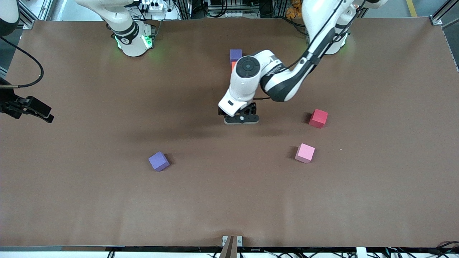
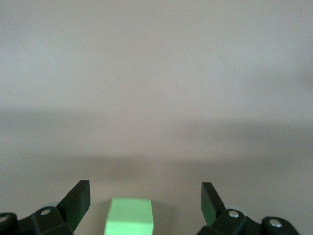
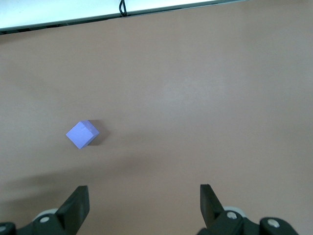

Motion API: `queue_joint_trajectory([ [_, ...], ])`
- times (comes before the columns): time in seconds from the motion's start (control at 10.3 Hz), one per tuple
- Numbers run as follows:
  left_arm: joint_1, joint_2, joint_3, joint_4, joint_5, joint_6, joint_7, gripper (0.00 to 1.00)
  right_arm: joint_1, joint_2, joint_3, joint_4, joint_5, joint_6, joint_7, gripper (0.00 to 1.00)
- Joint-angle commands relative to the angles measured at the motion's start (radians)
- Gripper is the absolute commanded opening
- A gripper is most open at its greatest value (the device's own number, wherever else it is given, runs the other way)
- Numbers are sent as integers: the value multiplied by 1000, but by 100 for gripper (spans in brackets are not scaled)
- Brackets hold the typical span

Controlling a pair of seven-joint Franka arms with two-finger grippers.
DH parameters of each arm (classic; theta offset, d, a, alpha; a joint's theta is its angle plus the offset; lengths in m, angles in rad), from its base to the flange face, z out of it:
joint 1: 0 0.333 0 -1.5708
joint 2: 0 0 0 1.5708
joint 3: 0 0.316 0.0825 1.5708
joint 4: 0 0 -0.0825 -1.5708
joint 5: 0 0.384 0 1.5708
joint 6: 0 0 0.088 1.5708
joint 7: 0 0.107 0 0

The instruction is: Arrange blocks into number 1

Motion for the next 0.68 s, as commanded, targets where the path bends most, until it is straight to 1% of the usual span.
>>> queue_joint_trajectory([
  [0.0,92,-121,22,-15,21,-93,-22,100,-15,10,6,26,17,-19,-18,100],
  [0.19,166,-207,39,-15,23,-166,-18,100,-15,10,5,31,17,-23,-20,100],
  [0.29,205,-245,40,-17,30,-198,5,100,-15,12,6,34,12,-52,-20,100],
  [0.58,360,-369,59,-17,17,-295,291,100,-15,12,5,43,12,-57,-20,100],
])
